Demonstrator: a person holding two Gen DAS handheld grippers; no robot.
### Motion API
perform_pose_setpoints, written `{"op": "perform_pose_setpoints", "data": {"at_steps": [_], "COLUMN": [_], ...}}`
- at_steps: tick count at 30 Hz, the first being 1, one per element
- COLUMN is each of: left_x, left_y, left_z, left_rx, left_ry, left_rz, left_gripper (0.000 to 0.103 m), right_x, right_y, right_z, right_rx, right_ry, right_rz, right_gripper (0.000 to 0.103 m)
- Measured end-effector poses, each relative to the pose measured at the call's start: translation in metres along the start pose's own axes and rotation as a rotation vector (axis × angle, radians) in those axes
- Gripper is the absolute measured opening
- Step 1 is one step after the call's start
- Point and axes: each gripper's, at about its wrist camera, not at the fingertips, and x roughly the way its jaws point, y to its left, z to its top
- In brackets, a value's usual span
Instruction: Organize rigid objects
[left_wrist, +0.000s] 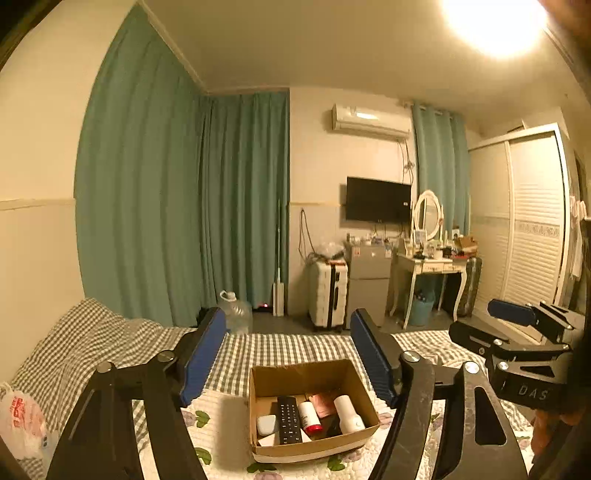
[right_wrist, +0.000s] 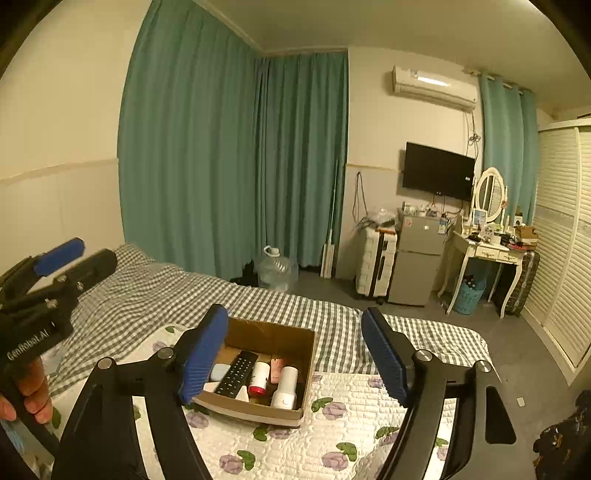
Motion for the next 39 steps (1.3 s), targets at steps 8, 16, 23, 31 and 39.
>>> {"op": "perform_pose_setpoints", "data": {"at_steps": [8, 16, 23, 31, 39], "left_x": [-0.007, 0.041, 0.06, 0.058, 0.063], "left_y": [0.016, 0.017, 0.016, 0.014, 0.016], "left_z": [-0.052, -0.127, -0.153, -0.16, -0.16], "left_rx": [-0.032, 0.026, 0.055, 0.056, 0.032], "left_ry": [0.01, 0.105, 0.155, 0.176, 0.188], "left_rz": [0.082, 0.148, 0.144, 0.114, 0.101], "left_gripper": [0.078, 0.079, 0.079, 0.079, 0.079], "right_x": [-0.003, 0.052, 0.084, 0.083, 0.078], "right_y": [0.008, 0.013, 0.002, -0.005, 0.001], "right_z": [-0.05, -0.114, -0.142, -0.147, -0.145], "right_rx": [0.07, 0.055, 0.091, 0.111, 0.09], "right_ry": [-0.059, -0.049, 0.028, 0.034, 0.015], "right_rz": [-0.001, -0.08, -0.097, -0.135, -0.136], "right_gripper": [0.103, 0.103, 0.103, 0.103, 0.103]}}
